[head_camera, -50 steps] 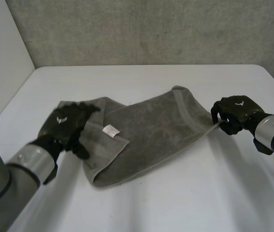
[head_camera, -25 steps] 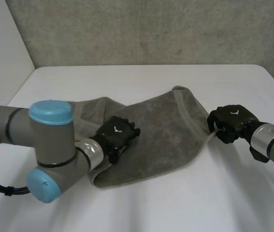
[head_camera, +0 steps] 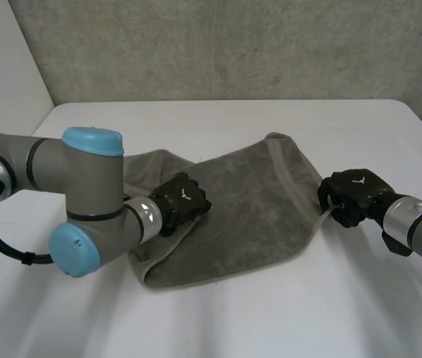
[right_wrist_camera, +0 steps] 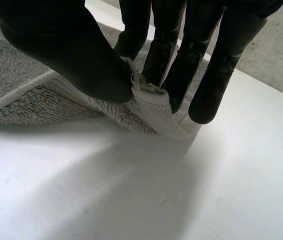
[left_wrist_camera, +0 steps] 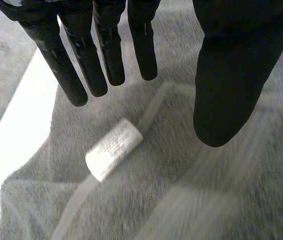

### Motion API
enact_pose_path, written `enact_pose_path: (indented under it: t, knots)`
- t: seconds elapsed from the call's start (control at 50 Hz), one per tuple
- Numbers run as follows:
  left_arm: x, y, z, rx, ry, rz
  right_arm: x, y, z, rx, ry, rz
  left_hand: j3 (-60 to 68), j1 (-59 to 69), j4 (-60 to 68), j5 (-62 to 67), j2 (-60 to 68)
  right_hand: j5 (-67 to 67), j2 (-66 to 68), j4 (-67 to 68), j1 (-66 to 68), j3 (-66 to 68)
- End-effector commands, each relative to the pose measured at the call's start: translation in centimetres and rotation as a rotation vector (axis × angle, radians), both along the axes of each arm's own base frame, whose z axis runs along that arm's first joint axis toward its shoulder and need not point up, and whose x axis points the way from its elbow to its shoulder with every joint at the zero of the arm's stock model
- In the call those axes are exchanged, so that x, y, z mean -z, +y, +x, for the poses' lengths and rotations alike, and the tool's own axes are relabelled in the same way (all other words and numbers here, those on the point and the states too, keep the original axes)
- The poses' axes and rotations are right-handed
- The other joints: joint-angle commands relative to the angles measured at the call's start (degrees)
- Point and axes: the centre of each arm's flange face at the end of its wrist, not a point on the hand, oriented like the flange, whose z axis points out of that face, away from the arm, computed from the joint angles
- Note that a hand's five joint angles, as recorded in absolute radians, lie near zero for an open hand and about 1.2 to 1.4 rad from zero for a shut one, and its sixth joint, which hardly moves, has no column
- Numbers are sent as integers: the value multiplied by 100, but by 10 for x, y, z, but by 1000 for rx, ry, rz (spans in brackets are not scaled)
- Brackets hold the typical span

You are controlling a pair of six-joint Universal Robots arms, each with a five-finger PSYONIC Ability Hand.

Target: Fold the towel.

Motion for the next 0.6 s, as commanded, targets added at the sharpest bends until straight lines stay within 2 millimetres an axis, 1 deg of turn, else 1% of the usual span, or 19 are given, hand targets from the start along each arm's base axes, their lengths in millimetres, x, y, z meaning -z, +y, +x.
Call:
enact_pose_path:
  t: [0.02, 0.22, 0.4, 0.6]
  knots:
    - [11, -1, 8, 44, -98, 6, 2, 1, 0, -8, 25, -9, 291, 296, 291, 312, 291, 1071, 1056, 1029, 34, 1042]
    - [14, 2, 4, 97, -87, 9, 2, 0, -1, -7, 25, -8, 274, 279, 274, 295, 274, 1071, 1056, 1029, 34, 1042]
    - [15, 4, 3, 129, -93, 5, 4, 0, -1, -5, 27, -2, -398, -393, -398, -377, -398, 1071, 1056, 1029, 34, 1042]
    - [13, 4, 4, 129, -96, 2, 6, -1, -1, -5, 29, -1, -348, -343, -348, -328, -348, 1071, 1056, 1029, 34, 1042]
